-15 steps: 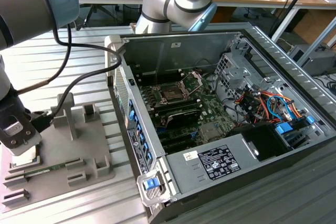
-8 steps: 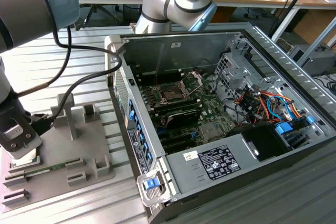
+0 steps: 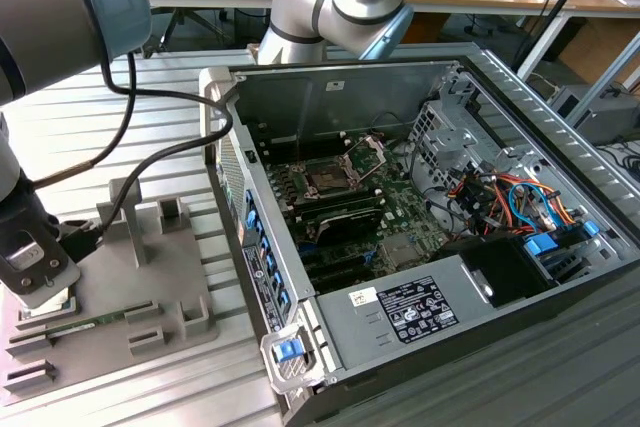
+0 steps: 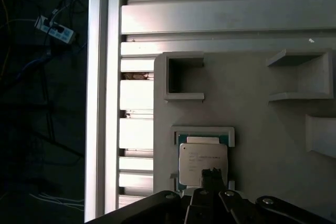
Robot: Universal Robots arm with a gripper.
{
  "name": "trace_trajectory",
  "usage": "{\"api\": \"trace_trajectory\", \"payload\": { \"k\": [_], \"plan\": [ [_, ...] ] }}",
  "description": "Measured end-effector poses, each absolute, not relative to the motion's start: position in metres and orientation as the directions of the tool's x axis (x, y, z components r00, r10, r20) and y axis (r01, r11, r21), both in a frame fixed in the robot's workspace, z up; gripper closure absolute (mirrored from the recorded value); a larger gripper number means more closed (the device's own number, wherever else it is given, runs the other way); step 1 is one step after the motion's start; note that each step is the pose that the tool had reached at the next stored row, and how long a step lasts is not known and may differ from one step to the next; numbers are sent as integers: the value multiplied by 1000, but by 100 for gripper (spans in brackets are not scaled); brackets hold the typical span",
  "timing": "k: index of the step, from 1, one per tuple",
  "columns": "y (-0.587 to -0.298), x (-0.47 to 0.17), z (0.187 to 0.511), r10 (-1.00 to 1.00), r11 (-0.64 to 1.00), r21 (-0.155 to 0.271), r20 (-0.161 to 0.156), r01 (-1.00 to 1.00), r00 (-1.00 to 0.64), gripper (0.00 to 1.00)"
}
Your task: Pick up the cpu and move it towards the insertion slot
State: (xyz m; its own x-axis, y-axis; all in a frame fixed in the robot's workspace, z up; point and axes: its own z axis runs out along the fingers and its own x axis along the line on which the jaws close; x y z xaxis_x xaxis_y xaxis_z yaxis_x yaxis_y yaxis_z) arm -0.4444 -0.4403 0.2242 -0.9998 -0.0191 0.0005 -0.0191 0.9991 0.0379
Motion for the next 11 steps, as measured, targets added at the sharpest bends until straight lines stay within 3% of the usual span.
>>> {"api": "trace_trajectory", "payload": {
  "k": [11],
  "plan": [
    [-449,-445,219,-19,999,37,1,-19,-1000,89]
  ]
}}
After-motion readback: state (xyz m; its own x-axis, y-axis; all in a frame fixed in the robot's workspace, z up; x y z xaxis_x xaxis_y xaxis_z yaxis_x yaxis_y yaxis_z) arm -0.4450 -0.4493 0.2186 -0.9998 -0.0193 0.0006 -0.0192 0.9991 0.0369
